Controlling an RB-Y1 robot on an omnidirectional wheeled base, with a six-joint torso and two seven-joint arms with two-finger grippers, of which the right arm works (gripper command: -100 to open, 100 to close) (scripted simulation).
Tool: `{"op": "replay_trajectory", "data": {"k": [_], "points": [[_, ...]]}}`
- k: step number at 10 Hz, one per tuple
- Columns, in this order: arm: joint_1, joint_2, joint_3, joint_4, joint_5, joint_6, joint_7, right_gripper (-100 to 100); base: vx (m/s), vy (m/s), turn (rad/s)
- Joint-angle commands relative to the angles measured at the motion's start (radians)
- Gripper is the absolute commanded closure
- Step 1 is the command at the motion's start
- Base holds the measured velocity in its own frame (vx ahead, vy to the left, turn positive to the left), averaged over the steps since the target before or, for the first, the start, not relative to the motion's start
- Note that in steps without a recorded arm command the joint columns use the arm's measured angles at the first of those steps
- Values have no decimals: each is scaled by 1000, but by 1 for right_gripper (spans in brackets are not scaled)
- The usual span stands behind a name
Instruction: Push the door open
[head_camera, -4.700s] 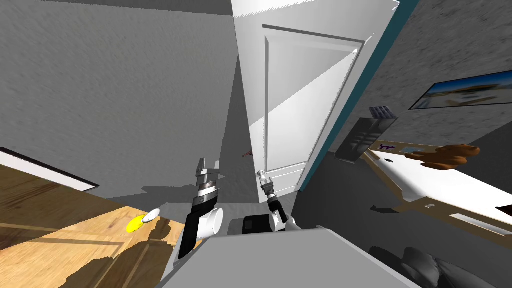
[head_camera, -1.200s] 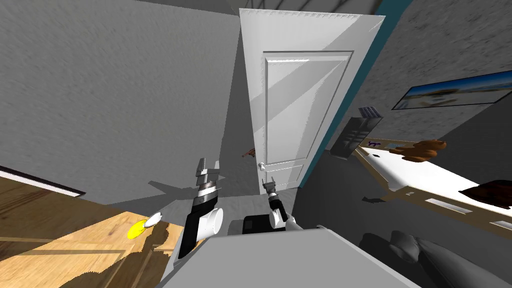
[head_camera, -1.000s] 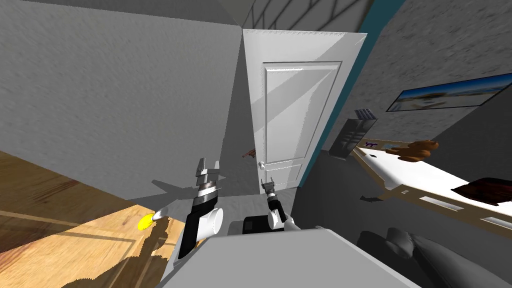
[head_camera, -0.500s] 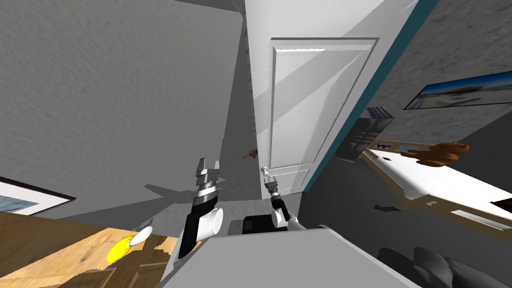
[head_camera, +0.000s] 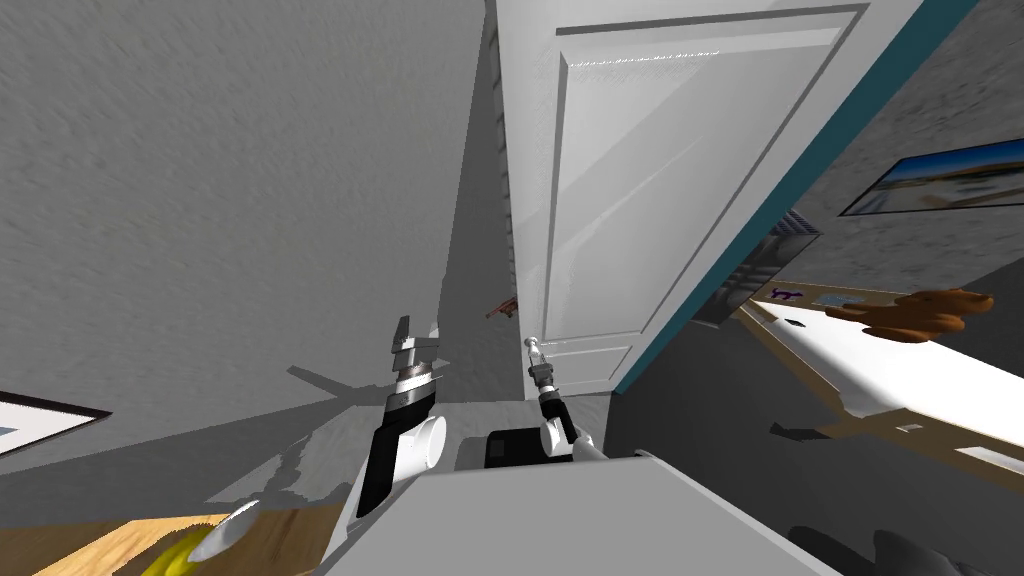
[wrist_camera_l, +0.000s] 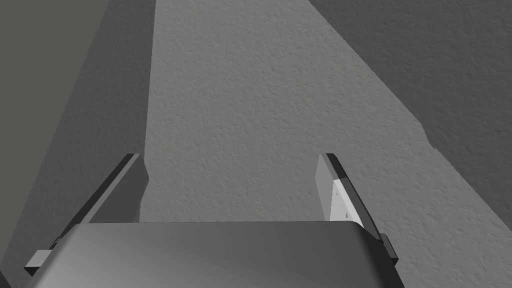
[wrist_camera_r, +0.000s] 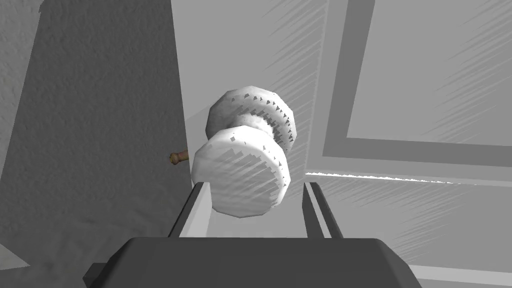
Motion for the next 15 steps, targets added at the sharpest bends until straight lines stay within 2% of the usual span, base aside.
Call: {"op": "replay_trajectory", "data": {"k": [1,5,6,8,10,11,12,13,15], "points": [[1,-1,0,0,0,1,1,100,-33,-9,-1],[1,-1,0,0,0,1,1,100,-14,-3,0],[2,-21,-10,-5,-5,5,10,-100,-158,19,-115],[3,-19,-13,-7,-6,6,12,-100,-184,22,-40],[4,22,-25,-13,-12,11,24,-100,-185,36,-78],[-5,17,-22,5,-10,6,17,-100,-89,32,-17],[-9,-12,-25,9,-12,4,14,-100,89,29,28],[-11,-21,-27,10,-13,4,13,-100,208,26,24],[-15,-27,-30,12,-15,3,10,-100,231,29,20]]}}
